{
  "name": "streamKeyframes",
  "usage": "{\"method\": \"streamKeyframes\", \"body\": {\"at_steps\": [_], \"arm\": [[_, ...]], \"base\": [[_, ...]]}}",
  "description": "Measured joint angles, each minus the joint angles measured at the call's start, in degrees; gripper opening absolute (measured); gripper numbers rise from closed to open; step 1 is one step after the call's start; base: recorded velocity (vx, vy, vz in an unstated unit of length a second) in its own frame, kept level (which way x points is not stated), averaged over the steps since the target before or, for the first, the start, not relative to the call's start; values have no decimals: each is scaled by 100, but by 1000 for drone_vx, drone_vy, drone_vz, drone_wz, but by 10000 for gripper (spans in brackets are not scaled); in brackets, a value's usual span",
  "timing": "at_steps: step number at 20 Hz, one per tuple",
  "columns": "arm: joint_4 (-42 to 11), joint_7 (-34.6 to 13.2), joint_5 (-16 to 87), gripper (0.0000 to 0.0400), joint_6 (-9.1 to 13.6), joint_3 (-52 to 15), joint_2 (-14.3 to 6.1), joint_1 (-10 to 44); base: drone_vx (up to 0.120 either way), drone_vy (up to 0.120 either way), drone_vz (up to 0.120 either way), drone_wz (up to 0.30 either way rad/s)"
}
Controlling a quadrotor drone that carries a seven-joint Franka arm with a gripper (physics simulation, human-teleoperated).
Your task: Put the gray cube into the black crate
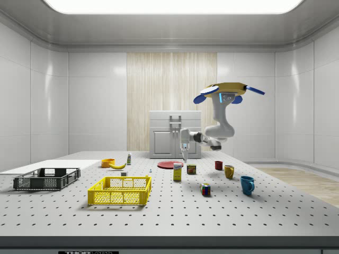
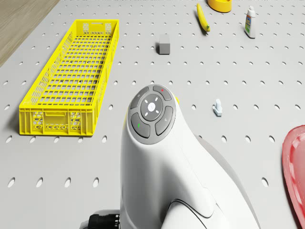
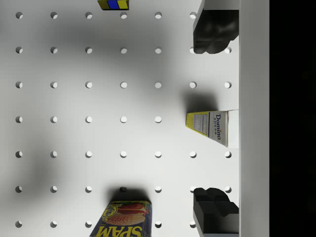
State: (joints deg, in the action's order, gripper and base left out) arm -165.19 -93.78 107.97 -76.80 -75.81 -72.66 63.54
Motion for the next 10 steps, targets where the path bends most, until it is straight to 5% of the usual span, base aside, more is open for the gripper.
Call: {"method": "streamKeyframes", "body": {"at_steps": [2,5,10], "arm": [[3,-12,-22,400,-43,-12,-46,13],[7,-30,-55,400,-106,-28,-114,32],[13,-57,-106,400,-207,-54,-223,62]], "base": [[120,0,0,0],[120,-120,0,0],[120,0,0,0]]}}
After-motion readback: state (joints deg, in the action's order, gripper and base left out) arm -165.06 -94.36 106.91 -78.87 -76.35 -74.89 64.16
